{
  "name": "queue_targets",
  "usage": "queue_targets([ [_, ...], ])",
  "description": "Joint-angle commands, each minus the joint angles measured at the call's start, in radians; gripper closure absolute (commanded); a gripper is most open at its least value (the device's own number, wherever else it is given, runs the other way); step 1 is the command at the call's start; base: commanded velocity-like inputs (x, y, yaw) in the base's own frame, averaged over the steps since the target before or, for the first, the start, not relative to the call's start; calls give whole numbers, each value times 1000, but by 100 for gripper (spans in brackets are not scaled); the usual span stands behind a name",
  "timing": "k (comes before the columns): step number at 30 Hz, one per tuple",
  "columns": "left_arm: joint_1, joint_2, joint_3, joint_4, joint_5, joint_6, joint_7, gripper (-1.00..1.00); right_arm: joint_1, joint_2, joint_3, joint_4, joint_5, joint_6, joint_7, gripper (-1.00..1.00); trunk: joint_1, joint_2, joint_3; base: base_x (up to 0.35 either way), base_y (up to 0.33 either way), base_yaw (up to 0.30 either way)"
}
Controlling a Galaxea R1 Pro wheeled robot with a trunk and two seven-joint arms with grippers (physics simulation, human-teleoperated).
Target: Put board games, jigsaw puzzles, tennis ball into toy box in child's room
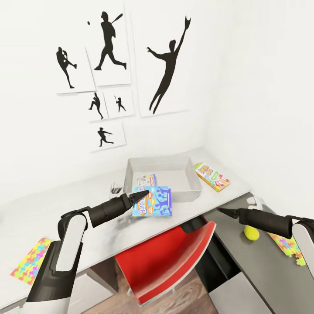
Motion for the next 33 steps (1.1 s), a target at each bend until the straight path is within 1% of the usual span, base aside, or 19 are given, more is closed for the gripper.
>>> queue_targets([
  [1, -1, -1, 2, 0, -6, 6, -9, 100, -1, 0, -1, 0, 5, 5, 8, -100, 1, -2, -2, 2, 0, 161],
  [9, -2, -1, 2, 0, -6, 6, -8, 100, -1, 0, 0, 0, 5, 5, 8, -100, 1, -2, -2, 27, -21, 82],
  [20, 1, -1, 3, 0, -6, 4, -10, 100, -1, 0, 0, 0, 5, 5, 8, -100, 1, -2, -2, 195, -81, 14],
  [29, 1, -1, 2, 0, -6, 5, -9, 100, -1, 0, 0, 0, 5, 5, 9, -100, 1, -2, -2, 29, -7, 5],
  [33, 1, -1, 2, 0, -6, 5, -9, 100, -1, 0, 0, 0, 5, 5, 9, -100, 1, -2, -2, 8, -2, 104],
])
